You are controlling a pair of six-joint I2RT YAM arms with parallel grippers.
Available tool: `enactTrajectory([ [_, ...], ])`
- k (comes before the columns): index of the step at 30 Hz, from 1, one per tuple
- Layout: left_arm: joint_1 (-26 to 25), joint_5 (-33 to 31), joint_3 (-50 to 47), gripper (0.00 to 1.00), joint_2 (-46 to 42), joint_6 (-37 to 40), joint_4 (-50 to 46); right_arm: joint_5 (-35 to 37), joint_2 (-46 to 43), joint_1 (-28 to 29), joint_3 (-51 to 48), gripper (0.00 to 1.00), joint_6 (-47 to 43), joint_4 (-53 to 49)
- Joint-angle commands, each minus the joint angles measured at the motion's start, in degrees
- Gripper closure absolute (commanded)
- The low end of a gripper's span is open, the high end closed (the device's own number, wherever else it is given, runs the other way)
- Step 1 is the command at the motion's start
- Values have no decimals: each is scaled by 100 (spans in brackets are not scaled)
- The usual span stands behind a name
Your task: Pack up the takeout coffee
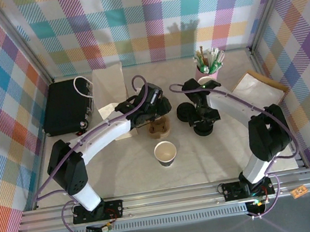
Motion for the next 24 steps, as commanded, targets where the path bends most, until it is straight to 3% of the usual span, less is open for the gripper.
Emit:
enactTrajectory([
  [1, -42, -89, 176, 48, -167, 179, -245, 97, 257, 40, -76, 19, -104, 400],
  [11, -86, -167, 194, 48, -317, 315, -410, 320, 774, -43, 170, 20, 48, 483],
  [24, -109, -27, 269, 48, -194, 333, -431, 317, 582, -124, -129, 20, 126, 562],
])
